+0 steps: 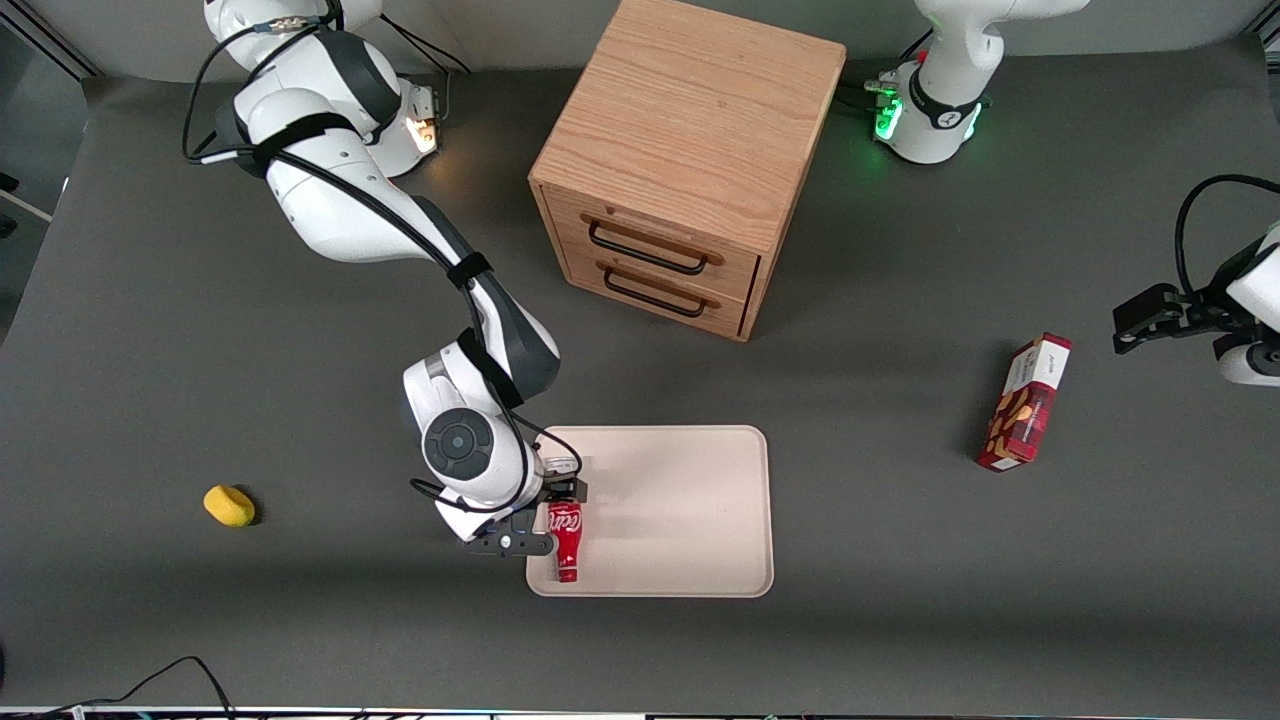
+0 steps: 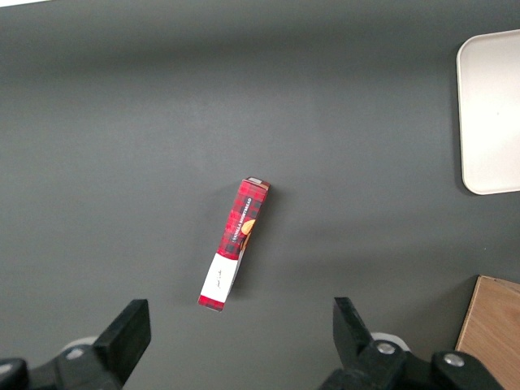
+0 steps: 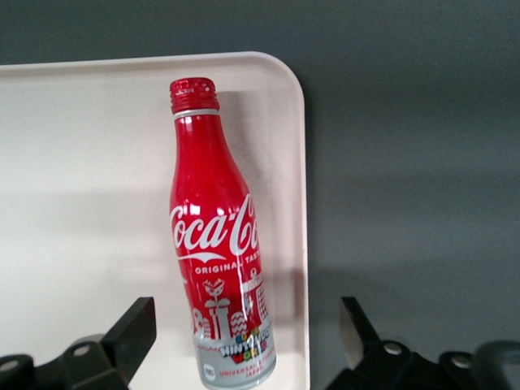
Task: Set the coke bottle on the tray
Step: 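Open the right gripper to release the bottle on the tray, then raise and withdraw the right gripper from the bottle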
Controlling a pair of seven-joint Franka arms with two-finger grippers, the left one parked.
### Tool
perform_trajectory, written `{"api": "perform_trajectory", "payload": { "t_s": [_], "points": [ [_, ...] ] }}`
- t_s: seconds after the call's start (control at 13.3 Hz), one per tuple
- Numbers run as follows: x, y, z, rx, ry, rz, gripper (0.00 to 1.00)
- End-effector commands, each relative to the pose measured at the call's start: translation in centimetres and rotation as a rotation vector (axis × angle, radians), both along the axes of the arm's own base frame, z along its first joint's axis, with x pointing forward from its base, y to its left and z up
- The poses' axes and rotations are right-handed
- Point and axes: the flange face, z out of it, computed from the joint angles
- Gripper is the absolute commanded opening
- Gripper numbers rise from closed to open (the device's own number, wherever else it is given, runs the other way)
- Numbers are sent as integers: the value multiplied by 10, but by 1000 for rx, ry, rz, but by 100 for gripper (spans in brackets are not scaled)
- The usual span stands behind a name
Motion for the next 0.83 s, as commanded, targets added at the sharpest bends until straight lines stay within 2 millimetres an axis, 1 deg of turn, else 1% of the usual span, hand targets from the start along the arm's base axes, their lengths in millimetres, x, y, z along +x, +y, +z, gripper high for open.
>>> {"api": "perform_trajectory", "payload": {
  "t_s": [0.0,0.15,0.3,0.45,0.53,0.6,0.68,0.75],
  "points": [
    [-6,0,16,-9,36,-20,100],
    [-9,-5,36,-11,69,-29,100],
    [-8,-18,69,-6,81,-41,100],
    [-16,-23,101,-25,108,-40,100],
    [-20,-37,118,-26,134,-54,100],
    [-27,-48,133,-22,149,-52,100],
    [-41,-54,147,-30,148,-39,100],
    [-55,-68,163,-42,146,-44,100]
  ]
}}
